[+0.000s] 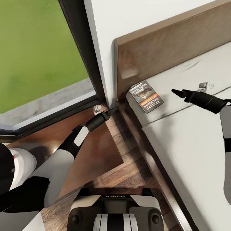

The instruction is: In the bedroom, move the book from the bed onto either nightstand, and place the two sandals side by side next to the bed.

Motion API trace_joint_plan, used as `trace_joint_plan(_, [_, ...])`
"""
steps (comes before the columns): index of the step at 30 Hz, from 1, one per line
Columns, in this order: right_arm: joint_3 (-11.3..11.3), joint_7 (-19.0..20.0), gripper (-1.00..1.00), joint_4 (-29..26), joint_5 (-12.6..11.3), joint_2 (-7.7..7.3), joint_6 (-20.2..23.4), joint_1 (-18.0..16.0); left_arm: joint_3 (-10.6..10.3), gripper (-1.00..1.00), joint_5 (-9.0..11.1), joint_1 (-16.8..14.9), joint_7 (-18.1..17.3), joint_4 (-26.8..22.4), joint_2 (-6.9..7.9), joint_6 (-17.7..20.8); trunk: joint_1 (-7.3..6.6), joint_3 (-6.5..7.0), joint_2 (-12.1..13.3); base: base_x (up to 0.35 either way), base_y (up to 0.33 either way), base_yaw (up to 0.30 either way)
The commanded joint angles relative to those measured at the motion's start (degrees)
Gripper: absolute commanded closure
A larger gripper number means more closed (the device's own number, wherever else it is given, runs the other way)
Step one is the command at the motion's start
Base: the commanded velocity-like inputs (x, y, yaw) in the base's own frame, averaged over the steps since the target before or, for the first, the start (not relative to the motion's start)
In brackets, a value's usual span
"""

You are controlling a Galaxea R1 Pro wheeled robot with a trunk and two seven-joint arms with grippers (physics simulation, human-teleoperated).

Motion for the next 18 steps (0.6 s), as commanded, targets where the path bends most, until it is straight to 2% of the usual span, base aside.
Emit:
trace_joint_plan(1, [0.0,-0.1,-1.00,1.5,-0.2,-0.02,0.3,-1.1,-0.1,-1.00,0.6,0.0,-0.1,0.0,0.02,0.6,0.00,-0.02,0.0,0.000,0.000,0.000])
trace_joint_plan(2, [0.0,-0.1,-1.00,2.4,-0.3,-0.02,0.3,-1.6,-0.1,-1.00,0.6,0.0,-0.1,0.0,0.02,0.6,0.00,-0.02,0.0,0.000,0.000,0.000])
trace_joint_plan(6, [0.1,-0.2,-1.00,12.3,-0.2,0.14,-1.0,-5.8,-0.2,-1.00,0.6,0.0,-0.2,-0.3,0.02,0.6,0.00,-0.02,0.0,0.000,0.000,0.000])
trace_joint_plan(8, [3.0,-0.1,-1.00,20.5,-0.4,0.24,-5.6,-9.0,-0.2,-1.00,0.6,0.0,-0.2,-1.2,0.02,0.7,0.00,-0.02,0.0,0.000,0.000,0.000])
trace_joint_plan(11, [6.2,-0.1,-1.00,25.7,-0.6,0.33,-8.3,-10.9,-0.2,-1.00,0.6,0.0,-0.2,-1.5,0.02,0.8,0.00,-0.02,0.0,0.000,0.000,0.000])
trace_joint_plan(12, [7.6,-0.1,-1.00,29.9,-0.7,0.61,-10.3,-12.3,-0.2,-1.00,0.6,0.0,-0.2,-1.6,0.02,0.8,0.00,-0.02,0.0,0.000,0.000,0.000])
trace_joint_plan(18, [8.7,0.2,-1.00,39.0,-0.5,2.97,-15.5,-15.7,-0.2,-1.00,0.6,0.0,-0.3,-1.6,0.02,0.9,0.00,-0.02,0.0,0.000,0.000,0.000])
